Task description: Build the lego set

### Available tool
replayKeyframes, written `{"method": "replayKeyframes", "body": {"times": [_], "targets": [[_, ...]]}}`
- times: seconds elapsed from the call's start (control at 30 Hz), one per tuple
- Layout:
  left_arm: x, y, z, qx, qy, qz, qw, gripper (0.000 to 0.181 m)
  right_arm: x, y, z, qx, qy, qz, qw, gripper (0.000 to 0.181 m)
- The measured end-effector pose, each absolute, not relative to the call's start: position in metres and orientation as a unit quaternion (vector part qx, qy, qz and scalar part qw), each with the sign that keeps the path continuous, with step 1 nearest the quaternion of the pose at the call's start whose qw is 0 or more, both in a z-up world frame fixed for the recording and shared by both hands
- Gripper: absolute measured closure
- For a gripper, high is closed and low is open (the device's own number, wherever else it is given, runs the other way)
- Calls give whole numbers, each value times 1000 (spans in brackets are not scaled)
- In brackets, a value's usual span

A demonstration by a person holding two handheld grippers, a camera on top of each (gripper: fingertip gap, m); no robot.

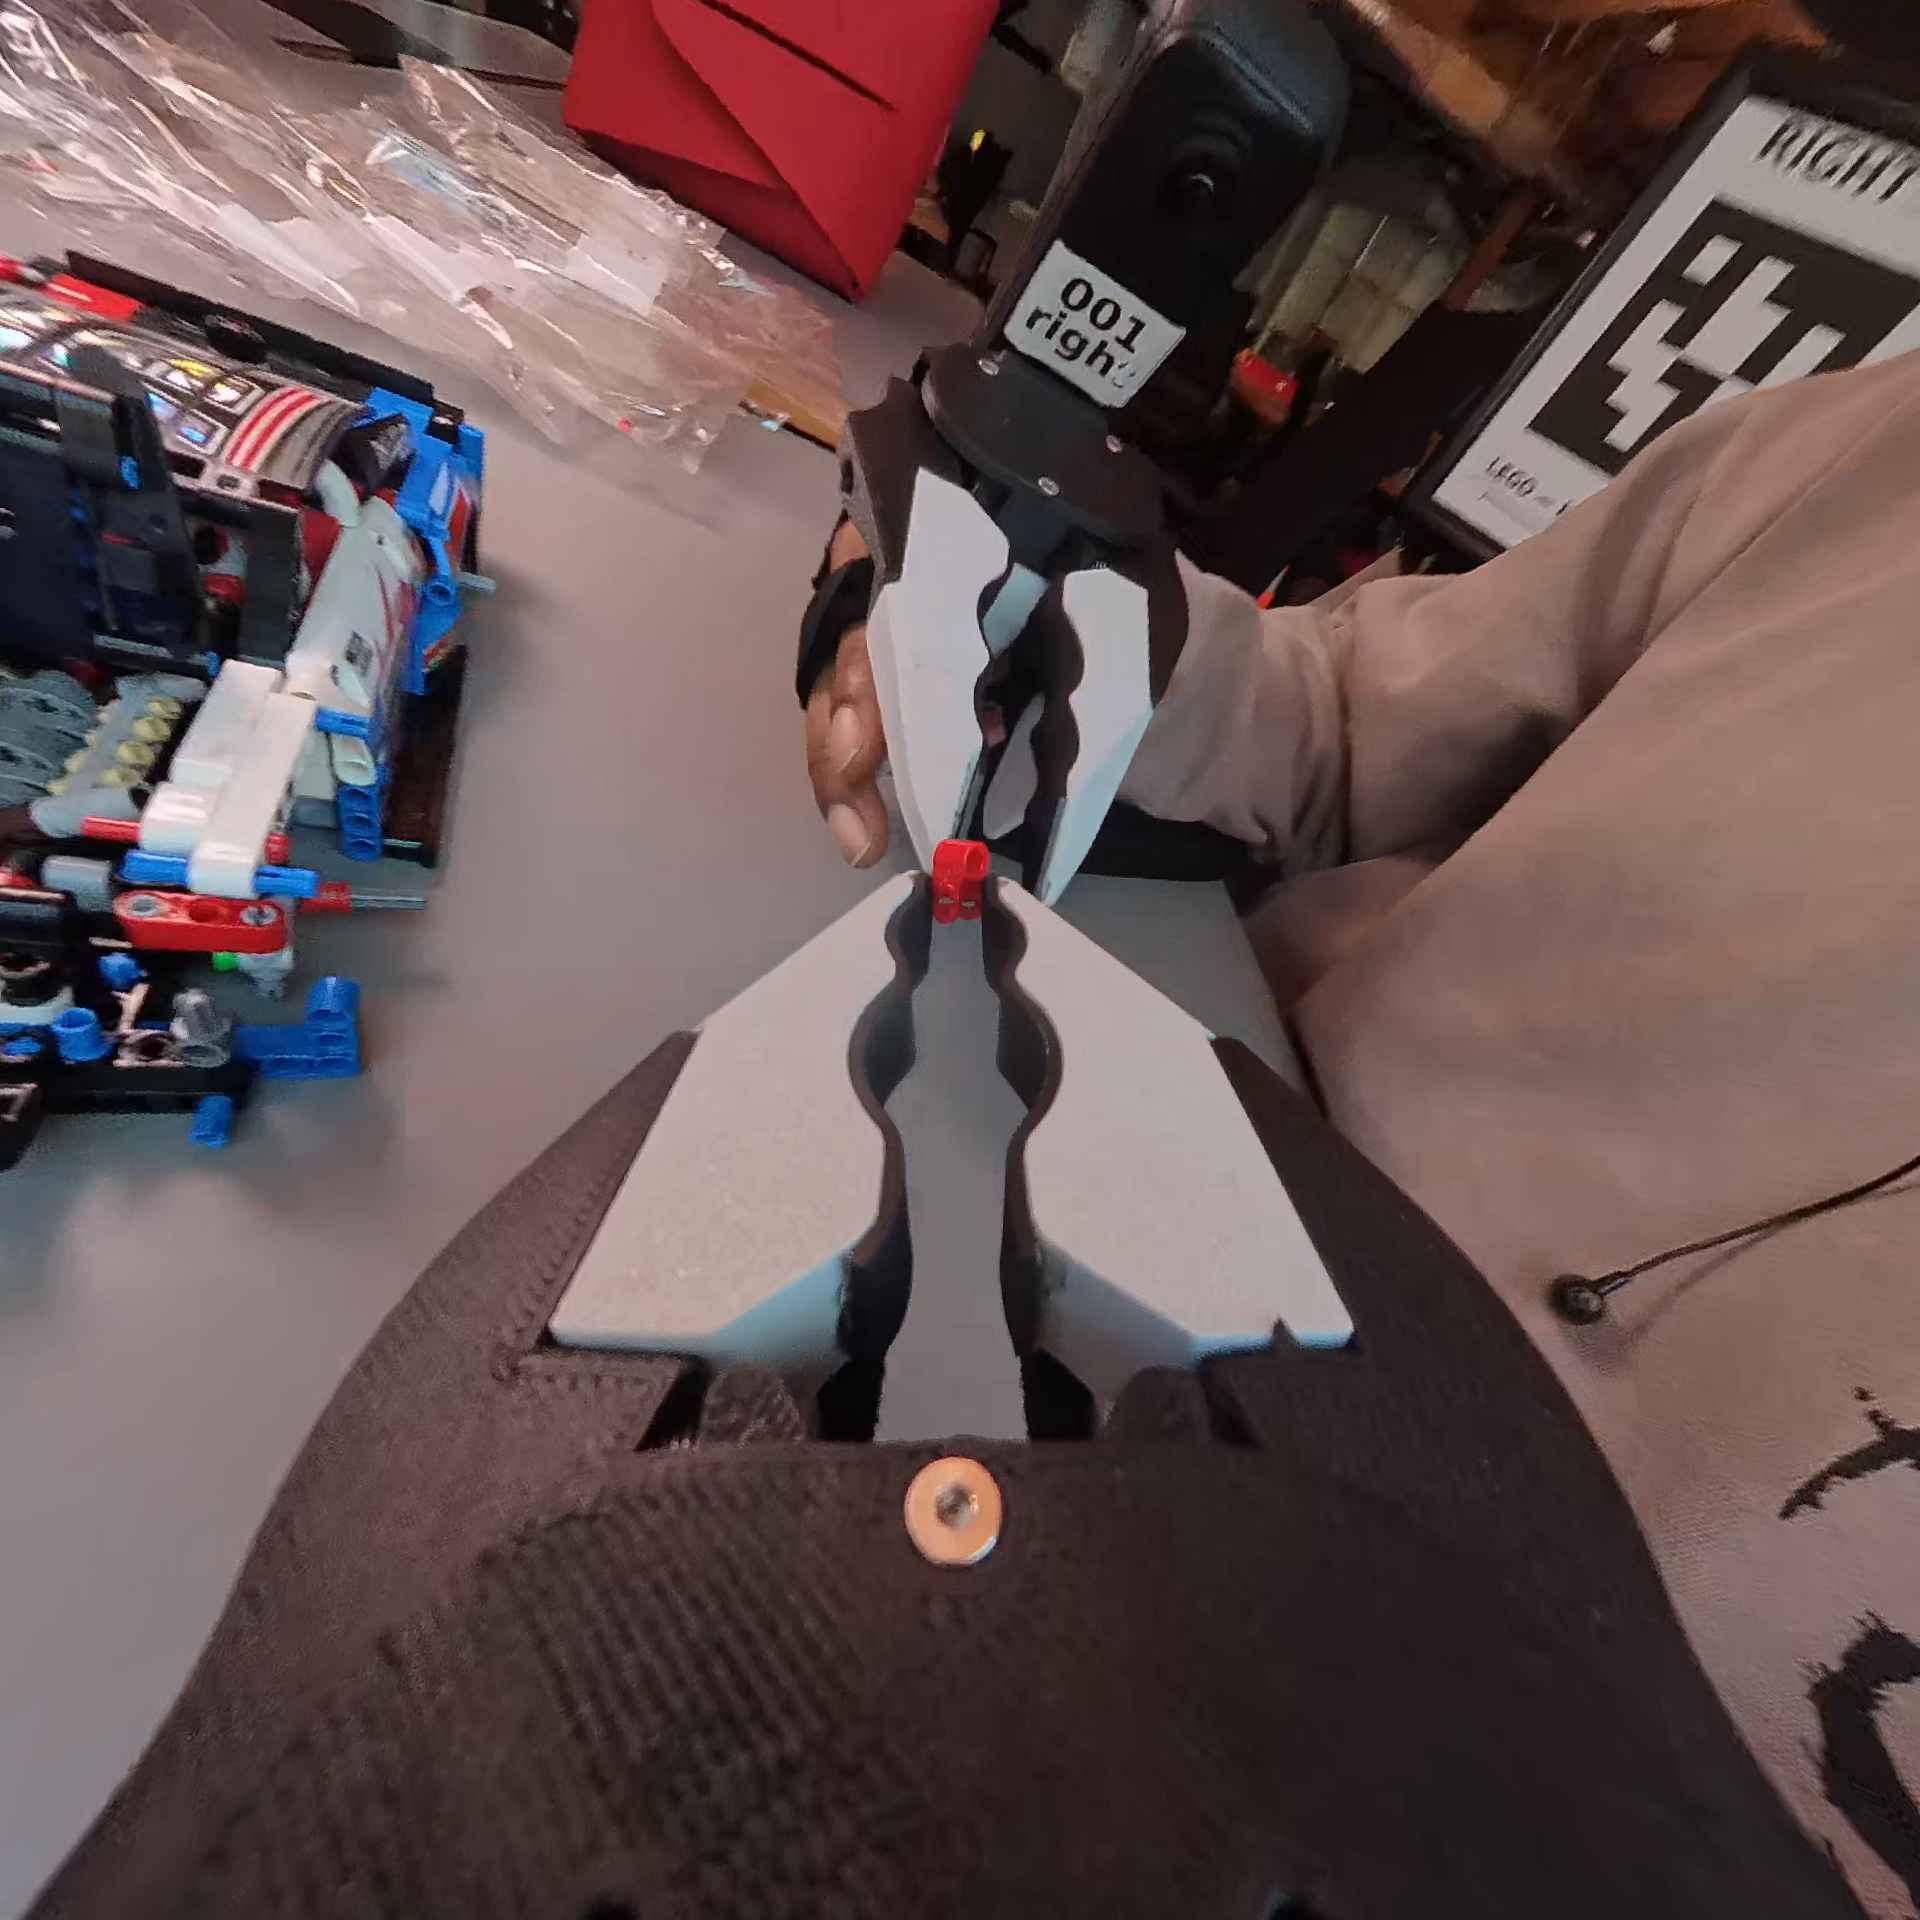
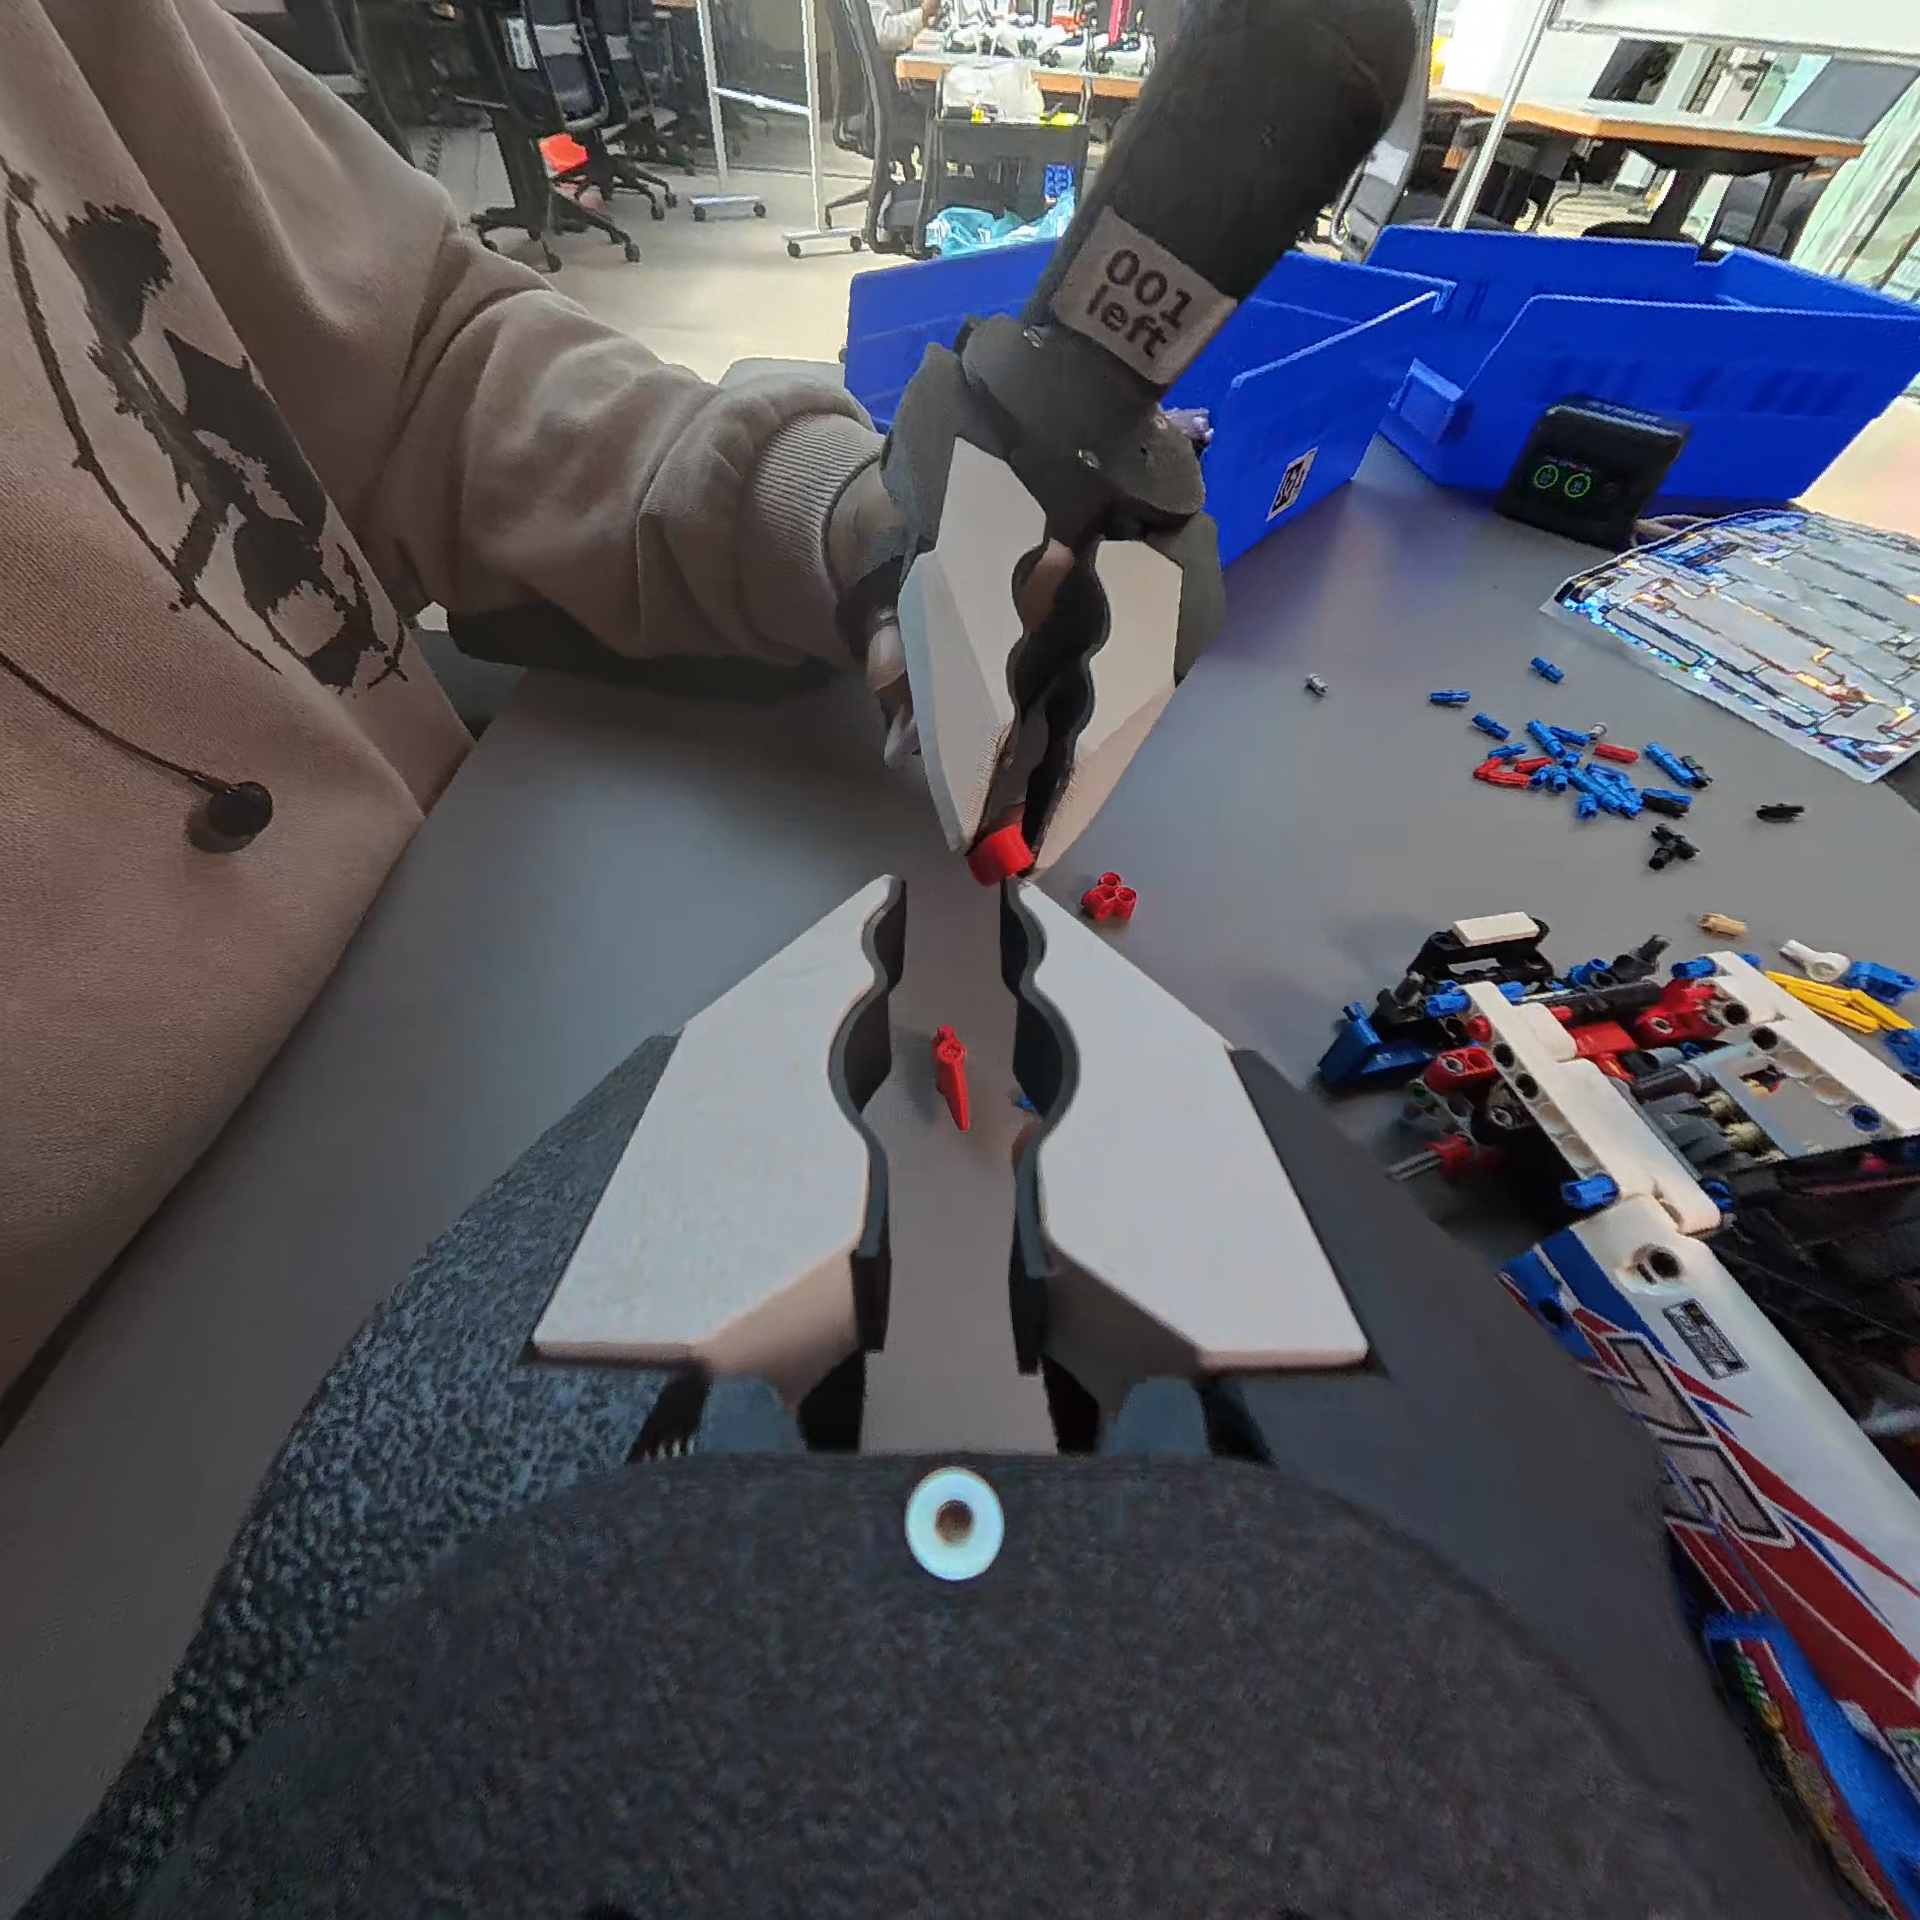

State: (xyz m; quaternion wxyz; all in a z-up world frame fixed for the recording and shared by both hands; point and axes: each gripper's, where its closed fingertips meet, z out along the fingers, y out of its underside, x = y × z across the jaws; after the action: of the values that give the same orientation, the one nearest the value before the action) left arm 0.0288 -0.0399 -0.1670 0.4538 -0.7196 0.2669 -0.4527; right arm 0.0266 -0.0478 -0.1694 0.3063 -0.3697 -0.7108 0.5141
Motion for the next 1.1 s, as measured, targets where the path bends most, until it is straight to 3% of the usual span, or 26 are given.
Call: {"method": "replayKeyframes", "body": {"times": [0.17,0.5,0.67,0.97,1.1], "targets": [[31,-40,-175,-733,325,-362,476,176,23,-44,-173,-378,-707,507,316,173],[32,-38,-170,-718,350,-318,511,177,25,-40,-169,-377,-701,513,323,181],[23,-31,-163,-711,351,-271,546,177,24,-31,-162,-388,-679,521,341,181],[20,-27,-172,-703,416,-131,561,177,20,-31,-165,-424,-661,538,307,164],[20,-24,-182,-704,446,-60,550,177,13,-30,-175,-448,-663,514,308,172]]}}
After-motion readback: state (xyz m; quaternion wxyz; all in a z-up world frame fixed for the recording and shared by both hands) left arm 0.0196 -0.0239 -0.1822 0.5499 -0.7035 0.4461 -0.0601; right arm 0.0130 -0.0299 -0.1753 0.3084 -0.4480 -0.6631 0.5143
